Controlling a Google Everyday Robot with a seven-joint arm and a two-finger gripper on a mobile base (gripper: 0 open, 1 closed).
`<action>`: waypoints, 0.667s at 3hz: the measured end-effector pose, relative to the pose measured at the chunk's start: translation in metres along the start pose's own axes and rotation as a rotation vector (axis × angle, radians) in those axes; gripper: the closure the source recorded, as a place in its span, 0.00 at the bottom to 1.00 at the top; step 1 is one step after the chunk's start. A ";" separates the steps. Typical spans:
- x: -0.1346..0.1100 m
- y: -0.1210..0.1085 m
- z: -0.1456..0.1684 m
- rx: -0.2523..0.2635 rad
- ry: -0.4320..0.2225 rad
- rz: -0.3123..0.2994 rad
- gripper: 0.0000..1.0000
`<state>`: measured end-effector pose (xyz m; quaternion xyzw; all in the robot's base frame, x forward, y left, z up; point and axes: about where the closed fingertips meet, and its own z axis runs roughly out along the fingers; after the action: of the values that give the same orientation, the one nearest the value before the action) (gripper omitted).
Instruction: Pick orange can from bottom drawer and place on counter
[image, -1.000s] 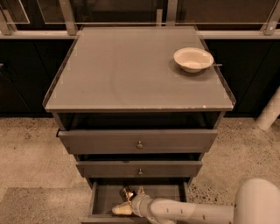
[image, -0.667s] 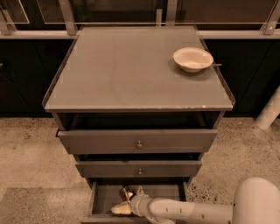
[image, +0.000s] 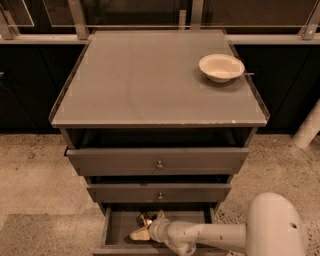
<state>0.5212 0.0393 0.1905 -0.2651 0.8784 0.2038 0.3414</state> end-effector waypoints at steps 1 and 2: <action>0.008 -0.016 0.034 0.023 0.037 -0.037 0.00; 0.018 -0.025 0.059 0.044 0.065 -0.057 0.00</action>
Offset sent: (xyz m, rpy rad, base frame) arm 0.0477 0.0089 -0.0883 -0.1466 0.0093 0.0221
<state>0.5541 0.0456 0.1330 -0.2888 0.8855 0.1658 0.3241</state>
